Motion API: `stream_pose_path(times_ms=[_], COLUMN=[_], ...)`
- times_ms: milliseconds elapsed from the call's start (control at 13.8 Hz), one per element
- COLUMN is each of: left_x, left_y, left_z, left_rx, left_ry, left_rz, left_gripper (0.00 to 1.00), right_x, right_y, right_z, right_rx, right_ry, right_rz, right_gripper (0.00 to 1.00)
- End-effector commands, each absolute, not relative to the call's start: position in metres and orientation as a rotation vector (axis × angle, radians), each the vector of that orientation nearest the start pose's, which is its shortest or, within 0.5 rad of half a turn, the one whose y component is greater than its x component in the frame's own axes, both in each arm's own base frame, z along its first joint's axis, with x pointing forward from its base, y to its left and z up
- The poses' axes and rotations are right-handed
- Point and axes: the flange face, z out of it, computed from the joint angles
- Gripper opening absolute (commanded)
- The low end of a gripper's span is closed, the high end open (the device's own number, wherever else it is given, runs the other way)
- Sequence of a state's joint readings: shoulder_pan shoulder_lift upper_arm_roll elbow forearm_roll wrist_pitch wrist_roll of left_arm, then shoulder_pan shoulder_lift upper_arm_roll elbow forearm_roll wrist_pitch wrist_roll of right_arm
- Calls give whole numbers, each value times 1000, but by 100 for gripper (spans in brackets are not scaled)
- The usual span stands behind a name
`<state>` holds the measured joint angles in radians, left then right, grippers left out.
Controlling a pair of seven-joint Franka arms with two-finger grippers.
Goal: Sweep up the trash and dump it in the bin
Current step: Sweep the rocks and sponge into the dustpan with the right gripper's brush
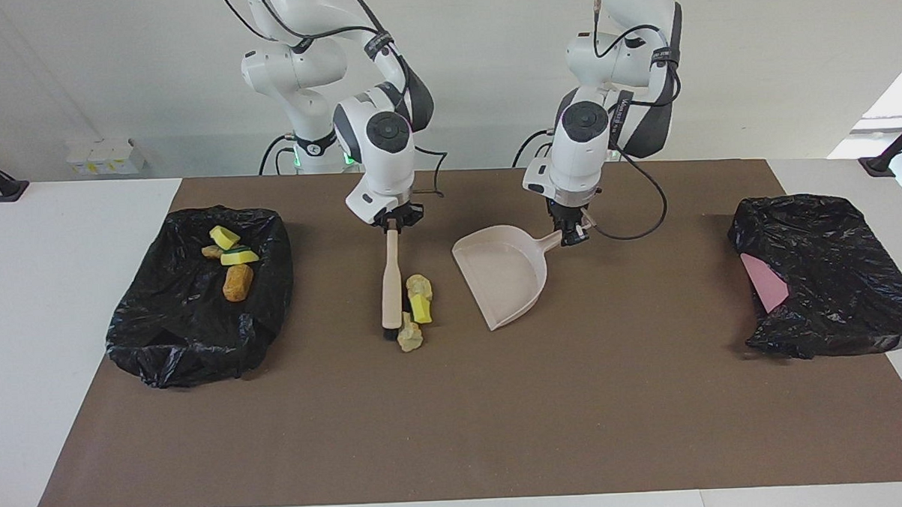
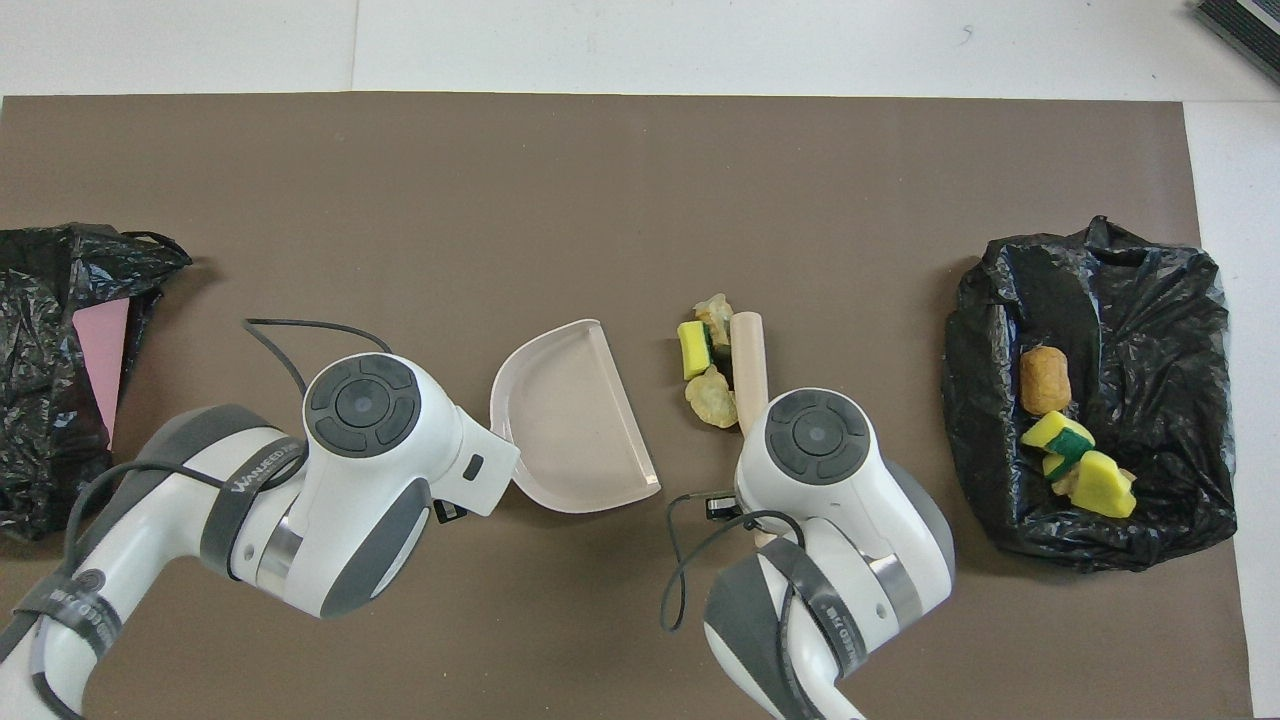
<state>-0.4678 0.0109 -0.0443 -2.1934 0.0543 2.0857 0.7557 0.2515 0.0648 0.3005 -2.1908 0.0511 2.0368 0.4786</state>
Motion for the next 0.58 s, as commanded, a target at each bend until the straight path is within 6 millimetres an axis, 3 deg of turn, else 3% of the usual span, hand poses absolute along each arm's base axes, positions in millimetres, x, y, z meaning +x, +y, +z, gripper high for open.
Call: stream_pose_path(times_ms=[0,218,363,509], left_x=[443,443,443,446], left_y=[-258,-257,-255,-254], left_z=[362,358,355,355], left_rx=[-2454,-2454,-2450,-2435], left_ry=[1876,1877,1882,1902], left_rz=[167,122,101,69], left_gripper=[0,0,0,0], right_x=[433,414,411,412], right_y=[312,352,367,376], right_z=[335,341,350,356], right_rx=[-3073,-2999,-2987,-2991], right_ry=[-175,-201,-205,-104], right_rz=[346,343,344,328], right_gripper=[0,0,0,0])
